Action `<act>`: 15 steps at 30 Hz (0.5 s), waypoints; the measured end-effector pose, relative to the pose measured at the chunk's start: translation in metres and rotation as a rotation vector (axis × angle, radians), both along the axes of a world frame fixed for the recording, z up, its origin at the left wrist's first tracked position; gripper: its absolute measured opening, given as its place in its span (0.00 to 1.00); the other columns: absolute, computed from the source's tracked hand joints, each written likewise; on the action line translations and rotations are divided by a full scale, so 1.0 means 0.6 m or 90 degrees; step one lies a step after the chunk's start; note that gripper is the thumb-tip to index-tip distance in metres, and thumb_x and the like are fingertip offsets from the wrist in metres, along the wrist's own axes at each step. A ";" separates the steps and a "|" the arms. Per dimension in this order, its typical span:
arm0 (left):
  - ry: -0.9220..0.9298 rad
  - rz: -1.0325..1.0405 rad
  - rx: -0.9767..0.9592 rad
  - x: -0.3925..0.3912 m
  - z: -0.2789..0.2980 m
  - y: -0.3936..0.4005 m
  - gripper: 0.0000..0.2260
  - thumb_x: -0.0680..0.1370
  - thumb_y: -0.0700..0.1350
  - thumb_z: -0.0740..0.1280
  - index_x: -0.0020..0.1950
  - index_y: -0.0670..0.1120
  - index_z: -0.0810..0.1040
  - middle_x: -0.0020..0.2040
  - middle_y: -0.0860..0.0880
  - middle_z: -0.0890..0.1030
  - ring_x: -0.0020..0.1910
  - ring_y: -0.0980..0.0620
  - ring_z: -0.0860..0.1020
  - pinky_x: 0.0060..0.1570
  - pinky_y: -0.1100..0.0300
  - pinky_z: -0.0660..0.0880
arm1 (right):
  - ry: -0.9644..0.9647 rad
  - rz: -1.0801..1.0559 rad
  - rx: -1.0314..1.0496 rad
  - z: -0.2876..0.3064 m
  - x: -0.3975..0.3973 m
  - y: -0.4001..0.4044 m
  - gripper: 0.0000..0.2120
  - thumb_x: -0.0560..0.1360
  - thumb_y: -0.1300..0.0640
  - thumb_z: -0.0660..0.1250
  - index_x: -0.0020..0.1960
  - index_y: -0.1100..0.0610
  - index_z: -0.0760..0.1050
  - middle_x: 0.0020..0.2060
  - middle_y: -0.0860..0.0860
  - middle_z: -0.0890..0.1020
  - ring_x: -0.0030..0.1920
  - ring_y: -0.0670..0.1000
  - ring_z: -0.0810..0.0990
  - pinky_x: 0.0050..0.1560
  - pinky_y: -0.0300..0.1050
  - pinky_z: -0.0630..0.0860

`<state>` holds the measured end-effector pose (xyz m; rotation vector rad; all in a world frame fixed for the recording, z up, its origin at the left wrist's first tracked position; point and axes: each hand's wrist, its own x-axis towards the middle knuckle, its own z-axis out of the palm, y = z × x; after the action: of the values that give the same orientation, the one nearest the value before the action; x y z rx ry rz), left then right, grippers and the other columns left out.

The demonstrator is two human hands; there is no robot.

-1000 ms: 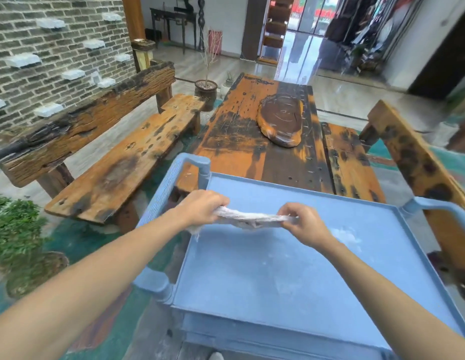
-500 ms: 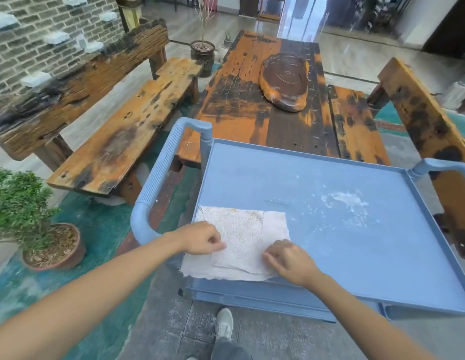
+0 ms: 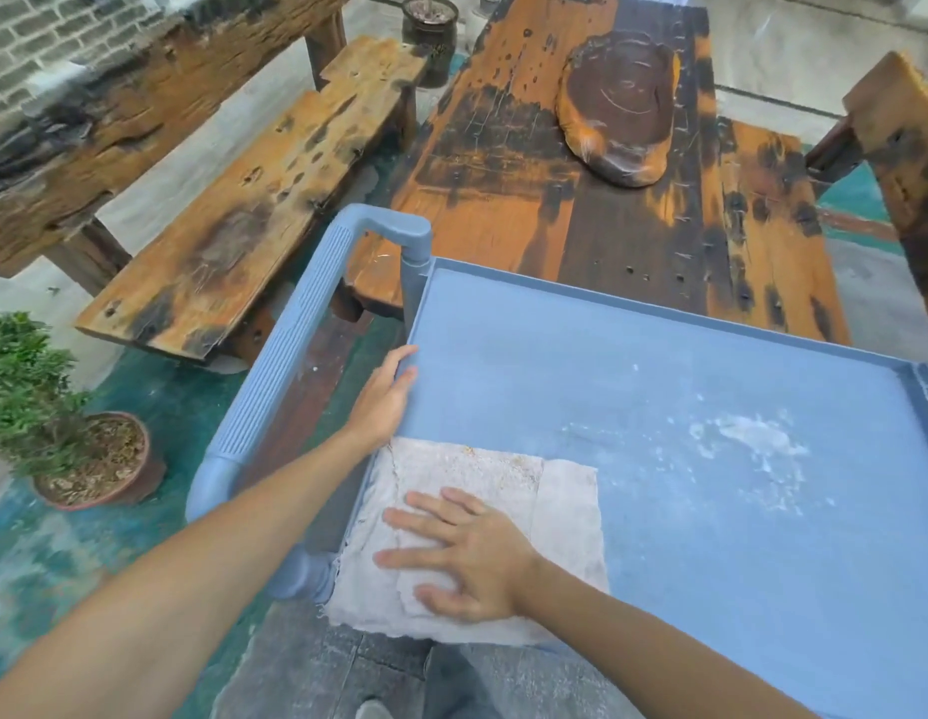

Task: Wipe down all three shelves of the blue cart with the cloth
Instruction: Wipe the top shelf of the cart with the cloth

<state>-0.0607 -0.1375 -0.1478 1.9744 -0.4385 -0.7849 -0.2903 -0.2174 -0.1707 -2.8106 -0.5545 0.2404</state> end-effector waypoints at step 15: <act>0.277 0.173 -0.236 0.007 -0.004 -0.043 0.22 0.86 0.49 0.45 0.80 0.47 0.59 0.79 0.52 0.64 0.77 0.56 0.62 0.78 0.55 0.57 | -0.057 -0.046 0.005 -0.011 0.270 -0.209 0.24 0.81 0.37 0.58 0.76 0.33 0.65 0.81 0.43 0.62 0.83 0.50 0.52 0.82 0.55 0.48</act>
<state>-0.0566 -0.1635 -0.1503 1.4311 -0.0468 -0.8581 -0.1282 -0.3425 -0.1772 -2.8390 -0.4703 0.0979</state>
